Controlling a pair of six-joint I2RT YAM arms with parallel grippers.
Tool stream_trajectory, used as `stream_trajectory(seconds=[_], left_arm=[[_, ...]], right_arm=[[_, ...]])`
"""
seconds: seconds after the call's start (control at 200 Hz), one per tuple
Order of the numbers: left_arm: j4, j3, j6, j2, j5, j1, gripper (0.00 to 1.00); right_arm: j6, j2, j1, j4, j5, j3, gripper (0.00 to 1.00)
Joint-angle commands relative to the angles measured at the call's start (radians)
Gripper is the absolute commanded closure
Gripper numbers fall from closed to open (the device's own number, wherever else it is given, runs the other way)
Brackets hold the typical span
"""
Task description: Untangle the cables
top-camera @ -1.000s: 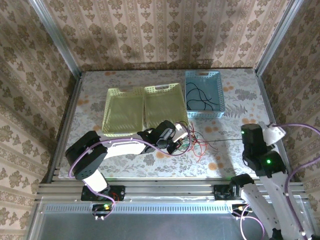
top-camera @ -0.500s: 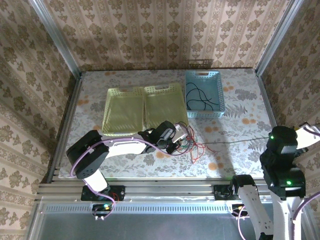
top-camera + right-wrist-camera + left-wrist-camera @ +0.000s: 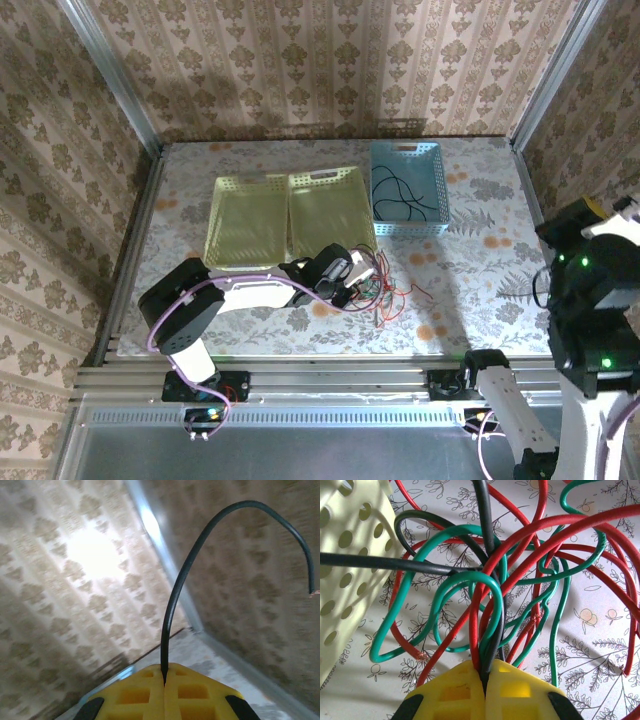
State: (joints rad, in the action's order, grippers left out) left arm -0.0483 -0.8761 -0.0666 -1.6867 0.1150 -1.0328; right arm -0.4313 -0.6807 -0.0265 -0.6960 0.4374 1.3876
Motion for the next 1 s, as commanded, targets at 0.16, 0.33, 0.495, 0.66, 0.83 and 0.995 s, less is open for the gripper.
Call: stream_trajectory(seconds=[0.16, 0.33, 0.495, 0.66, 0.83, 0.995], left_arm=[[-0.053, 0.001, 0.0, 0.045, -0.003, 0.008, 1.0], [-0.053, -0.004, -0.002, 0.04, 0.0, 0.008, 1.0], [-0.058, -0.001, -0.007, 0.041, 0.002, 0.008, 1.0], [-0.056, 0.003, -0.005, 0.044, 0.006, 0.008, 1.0], [-0.05, 0.004, -0.002, 0.044, 0.002, 0.009, 1.0], [-0.05, 0.01, -0.003, 0.047, 0.0, 0.01, 1.0]], right_arm=[[0.012, -0.249, 0.084, 0.235, -0.14, 0.156, 1.0], [0.144, -0.559, 0.248, 0.264, 0.002, 0.425, 1.0], [0.18, -0.891, 0.284, 0.231, 0.136, 0.655, 1.0], [0.211, -1.128, 0.289, 0.165, 0.254, 0.769, 1.0], [0.206, -1.242, 0.289, 0.004, 0.163, 0.705, 1.0], [0.162, -1.227, 0.287, -0.054, -0.089, 0.484, 1.0]])
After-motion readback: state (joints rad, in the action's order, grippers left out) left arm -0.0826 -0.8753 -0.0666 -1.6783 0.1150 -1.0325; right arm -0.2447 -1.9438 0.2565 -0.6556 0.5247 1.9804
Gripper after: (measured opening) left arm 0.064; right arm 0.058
